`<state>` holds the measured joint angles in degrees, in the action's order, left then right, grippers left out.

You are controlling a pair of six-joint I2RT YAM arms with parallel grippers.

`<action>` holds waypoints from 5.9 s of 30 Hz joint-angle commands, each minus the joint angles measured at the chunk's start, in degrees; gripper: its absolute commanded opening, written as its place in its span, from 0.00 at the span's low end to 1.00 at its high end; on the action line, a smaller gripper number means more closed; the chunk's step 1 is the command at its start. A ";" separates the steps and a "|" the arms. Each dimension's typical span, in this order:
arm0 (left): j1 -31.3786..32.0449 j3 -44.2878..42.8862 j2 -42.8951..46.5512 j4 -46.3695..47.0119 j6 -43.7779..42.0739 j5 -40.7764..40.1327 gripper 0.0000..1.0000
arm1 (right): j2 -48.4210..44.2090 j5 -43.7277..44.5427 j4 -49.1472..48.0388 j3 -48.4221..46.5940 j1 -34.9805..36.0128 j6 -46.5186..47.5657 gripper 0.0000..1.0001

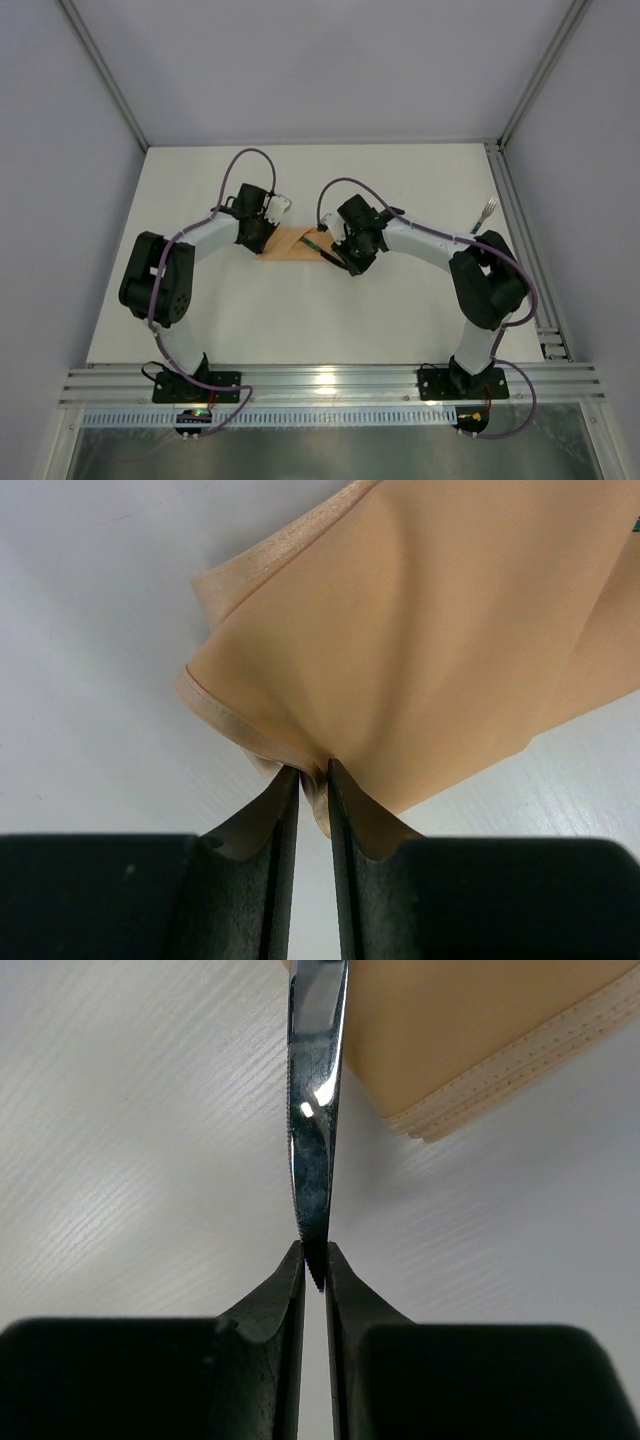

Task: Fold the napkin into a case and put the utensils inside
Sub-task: Stuff the knife into the folded napkin, then pick up the fork from the corner of the board, then pass from the right arm to the left

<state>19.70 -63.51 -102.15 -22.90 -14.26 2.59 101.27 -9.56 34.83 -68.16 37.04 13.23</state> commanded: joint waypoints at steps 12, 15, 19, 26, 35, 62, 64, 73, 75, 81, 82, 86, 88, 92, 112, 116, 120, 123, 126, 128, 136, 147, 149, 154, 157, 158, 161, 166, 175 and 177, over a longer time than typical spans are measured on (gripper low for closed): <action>-0.10 -0.66 1.25 1.89 -5.50 -1.97 0.00 | 3.76 -3.71 17.64 -9.71 -2.41 23.11 0.06; -0.02 -0.48 1.34 1.98 -6.74 -1.71 0.00 | 4.28 -4.59 19.22 -10.85 -2.58 29.37 0.06; -0.10 -0.04 1.78 1.89 -8.50 -0.31 0.00 | 8.05 -3.36 21.50 -18.90 -3.55 30.71 0.06; -0.10 0.40 2.48 2.07 -8.94 0.22 0.01 | 15.79 -2.04 24.67 -30.70 -3.81 30.18 0.06; -0.02 0.22 2.83 2.06 -8.15 1.36 0.02 | 21.07 -1.60 22.92 -35.20 -3.55 24.21 0.05; -0.10 0.40 2.83 2.77 -7.36 1.98 0.03 | 27.92 -8.37 19.32 -40.82 -3.11 19.47 0.10; -0.10 0.40 2.57 2.68 -7.36 1.98 0.03 | 27.84 -6.45 18.43 -40.74 -3.11 18.32 0.14; -0.10 0.40 2.57 2.77 -7.45 1.89 0.03 | 24.15 0.16 12.55 -37.14 -3.20 15.33 0.26; -0.10 0.40 2.57 2.77 -7.53 1.89 0.03 | 22.40 1.91 10.45 -35.82 -3.20 14.54 0.26; -0.10 0.40 2.74 2.94 -7.36 1.63 0.04 | 15.37 3.93 5.18 -30.74 -3.11 10.59 0.27; -0.10 0.57 2.92 2.94 -7.36 1.63 0.06 | 11.88 4.46 4.20 -29.41 -3.20 9.97 0.27; -0.10 0.84 3.80 3.03 -6.83 1.63 0.11 | 1.34 11.47 -3.17 -21.86 -3.46 4.36 0.28; -0.10 0.75 4.50 2.94 -6.31 1.37 0.17 | -2.82 18.04 -7.66 -17.91 -5.64 -2.83 0.31; -0.02 -0.04 6.17 2.16 -5.34 1.72 0.25 | -10.82 25.20 -9.78 -11.40 -16.88 -18.04 0.51; -0.19 -0.04 20.76 -3.56 -3.93 2.24 0.44 | 14.12 20.64 -3.45 -15.60 -51.01 -34.77 0.47; -0.19 0.40 23.31 -5.49 -3.84 2.95 0.43 | 16.32 17.48 -4.07 -14.72 -52.06 -35.65 0.25; -0.19 -0.13 25.59 -8.03 -3.67 4.70 0.42 | 13.96 14.76 -6.00 -12.09 -52.15 -34.68 0.05; -0.19 -1.35 28.14 -11.55 -4.19 8.29 0.40 | 9.75 11.77 -6.53 -9.89 -51.98 -36.07 0.04; -0.10 -2.67 31.48 -15.84 -4.72 12.69 0.41 | -1.10 8.26 -9.76 -3.84 -48.74 -39.67 0.04; 0.07 -3.11 33.84 -17.88 -5.42 17.17 0.45 | -8.95 7.46 -12.93 2.64 -42.88 -43.71 0.04; 9.11 -4.70 37.28 -24.30 -9.20 12.10 0.53 | -33.24 26.06 -30.50 13.05 -9.73 -70.43 0.04; 20.02 -9.71 35.00 -24.83 -9.99 4.62 0.54 | -18.32 33.21 -39.56 2.77 10.69 -84.76 0.04; 20.29 -9.27 34.30 -24.74 -10.26 4.18 0.56 | -17.26 33.38 -40.27 1.90 11.30 -85.74 0.04; 20.81 -6.11 32.02 -20.18 -10.52 -4.40 0.56 | -15.67 33.73 -41.07 0.31 12.97 -87.06 0.04; 21.69 -5.66 30.70 -16.76 -10.53 -10.74 0.55 | -15.14 32.68 -42.12 1.27 13.85 -89.07 0.04; 22.30 -5.66 29.91 -15.87 -10.70 -13.98 0.54 | -15.05 32.42 -42.38 1.54 14.20 -89.69 0.04; 22.92 -5.05 29.55 -12.53 -11.14 -16.90 0.52 | -13.83 31.01 -43.26 1.98 14.73 -92.23 0.04; 23.10 -2.68 30.69 -8.31 -12.37 -21.57 0.26 | -12.42 27.76 -45.20 1.89 14.82 -93.66 0.04; 23.10 -0.48 32.80 -7.69 -12.81 -20.96 0.00 | -12.68 26.62 -46.25 3.21 14.73 -93.57 0.04; 23.01 -0.74 33.41 -8.22 -12.55 -19.47 0.00 | -12.77 26.09 -46.69 3.91 14.73 -92.52 0.04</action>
<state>42.24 -64.31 -70.83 -32.36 -24.91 -19.88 89.25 17.82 -7.70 -64.71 51.27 -81.36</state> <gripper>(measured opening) 0.163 0.145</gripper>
